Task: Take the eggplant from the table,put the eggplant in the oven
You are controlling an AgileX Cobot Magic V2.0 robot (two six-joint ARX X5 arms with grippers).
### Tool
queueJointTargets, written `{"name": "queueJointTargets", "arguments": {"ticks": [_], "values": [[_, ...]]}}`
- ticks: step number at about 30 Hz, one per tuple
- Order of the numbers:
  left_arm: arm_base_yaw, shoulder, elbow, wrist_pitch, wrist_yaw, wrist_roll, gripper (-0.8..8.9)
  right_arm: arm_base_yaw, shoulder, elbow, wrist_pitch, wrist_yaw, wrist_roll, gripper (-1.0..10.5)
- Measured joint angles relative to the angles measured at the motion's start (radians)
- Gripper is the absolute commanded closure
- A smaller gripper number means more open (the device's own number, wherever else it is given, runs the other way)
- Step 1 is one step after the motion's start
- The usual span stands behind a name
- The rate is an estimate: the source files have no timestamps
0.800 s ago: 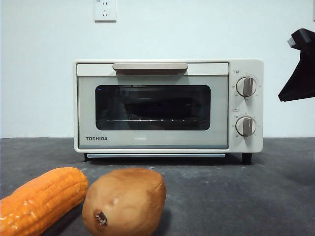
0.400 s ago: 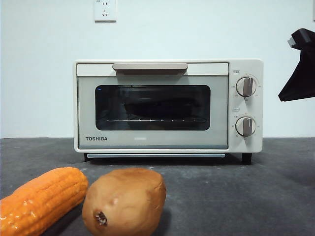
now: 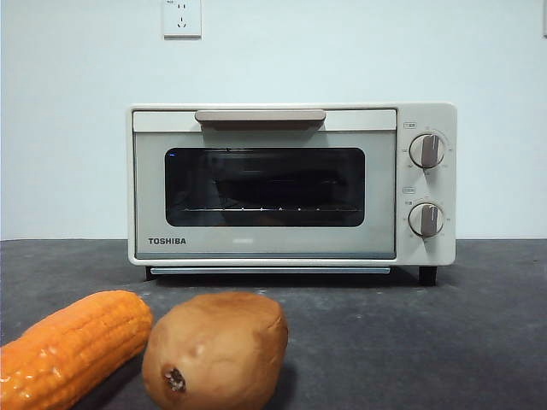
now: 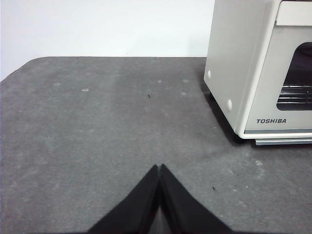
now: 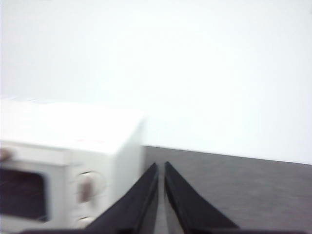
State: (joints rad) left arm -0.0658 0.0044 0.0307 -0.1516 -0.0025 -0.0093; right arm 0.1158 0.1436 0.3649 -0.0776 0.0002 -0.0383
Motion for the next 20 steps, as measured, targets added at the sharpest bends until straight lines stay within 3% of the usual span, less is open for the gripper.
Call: {"name": "queueJointTargets", "arguments": {"ticks": [7,11,20], "values": [[0.000,0.000,0.000,0.000,0.000,0.000,8.10,-0.137,-0.071,-0.148,-0.013,-0.096,-0.007,9.4],[0.000,0.000,0.000,0.000,0.000,0.000,8.10,-0.145,-0.094,-0.239,-0.016,-0.158,-0.006,9.4],[0.000,0.000,0.000,0.000,0.000,0.000,8.10,-0.145,-0.137,-0.349,-0.066,-0.162,0.073,9.4]]}}
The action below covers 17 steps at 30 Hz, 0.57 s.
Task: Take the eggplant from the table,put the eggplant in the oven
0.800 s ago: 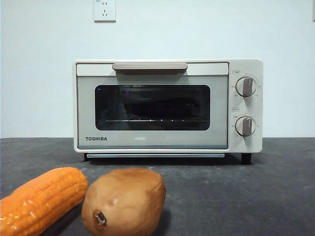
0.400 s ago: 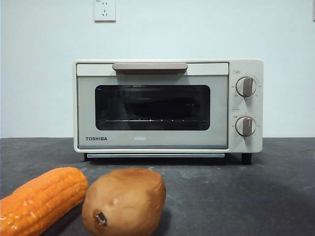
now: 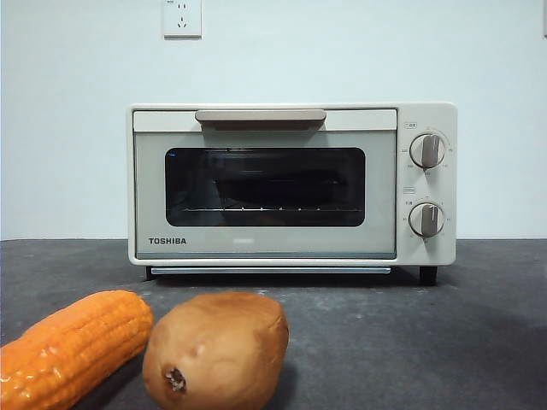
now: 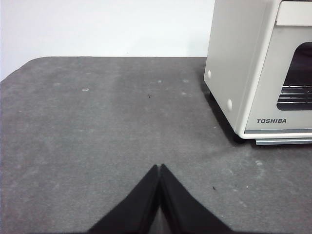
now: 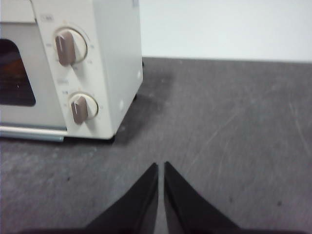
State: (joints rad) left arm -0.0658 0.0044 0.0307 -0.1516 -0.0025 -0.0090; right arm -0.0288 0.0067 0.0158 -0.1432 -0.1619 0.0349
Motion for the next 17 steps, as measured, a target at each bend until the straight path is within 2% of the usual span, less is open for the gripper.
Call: {"name": "queueJointTargets", "arguments": {"ticks": [17], "values": [[0.000,0.000,0.000,0.002,0.000,0.000,8.10,0.000,0.000,0.000,-0.014,0.005,0.023,9.4]]}}
